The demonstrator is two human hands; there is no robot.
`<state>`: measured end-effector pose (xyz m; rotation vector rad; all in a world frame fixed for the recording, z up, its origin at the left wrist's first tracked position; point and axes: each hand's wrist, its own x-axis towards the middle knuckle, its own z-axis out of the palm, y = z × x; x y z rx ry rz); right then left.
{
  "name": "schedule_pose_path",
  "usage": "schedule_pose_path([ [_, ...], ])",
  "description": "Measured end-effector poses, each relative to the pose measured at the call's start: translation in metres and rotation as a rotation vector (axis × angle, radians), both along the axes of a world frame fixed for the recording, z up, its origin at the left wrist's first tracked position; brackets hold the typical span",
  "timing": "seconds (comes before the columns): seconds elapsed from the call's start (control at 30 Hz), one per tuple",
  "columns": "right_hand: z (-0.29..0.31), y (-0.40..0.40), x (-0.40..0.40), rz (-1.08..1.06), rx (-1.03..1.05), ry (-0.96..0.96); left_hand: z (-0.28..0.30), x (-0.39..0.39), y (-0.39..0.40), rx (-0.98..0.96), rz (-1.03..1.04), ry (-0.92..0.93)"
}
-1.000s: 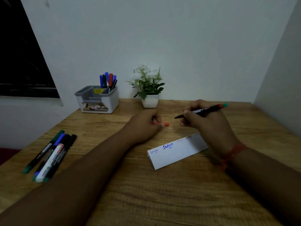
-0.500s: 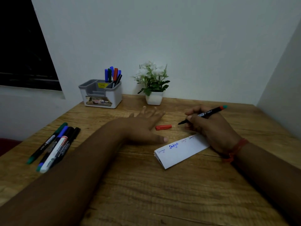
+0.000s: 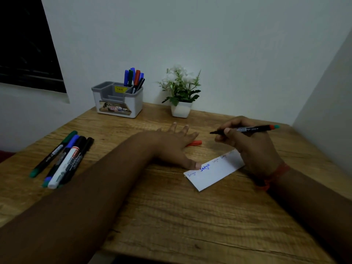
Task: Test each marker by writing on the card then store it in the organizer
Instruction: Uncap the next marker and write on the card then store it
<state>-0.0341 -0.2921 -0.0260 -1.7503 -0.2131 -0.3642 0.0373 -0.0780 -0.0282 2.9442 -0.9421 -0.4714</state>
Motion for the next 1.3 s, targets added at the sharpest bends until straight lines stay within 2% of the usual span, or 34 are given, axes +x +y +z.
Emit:
schedule_pose_path([
  [0.1, 0.009, 0.017, -0.026, 0.071, -0.077, -0.025, -0.001, 0.0, 0.0, -0.006, -0.003, -0.01],
  [0.23, 0.003, 0.034, -0.057, 0.145, -0.345, 0.113, 0.0, 0.002, -0.001, 0.007, -0.022, -0.043],
  [0.33, -0.004, 0.036, -0.065, 0.134, -0.417, 0.13, -0.001, 0.002, -0.001, -0.006, -0.041, -0.074],
  [0.67, -0.007, 0.036, -0.061, 0.11, -0.432, 0.199, -0.001, 0.004, -0.003, 0.011, -0.064, -0.129],
  [1.3, -0.004, 0.041, -0.064, 0.127, -0.441, 0.179, 0.002, 0.003, -0.002, 0.013, -0.042, -0.101],
])
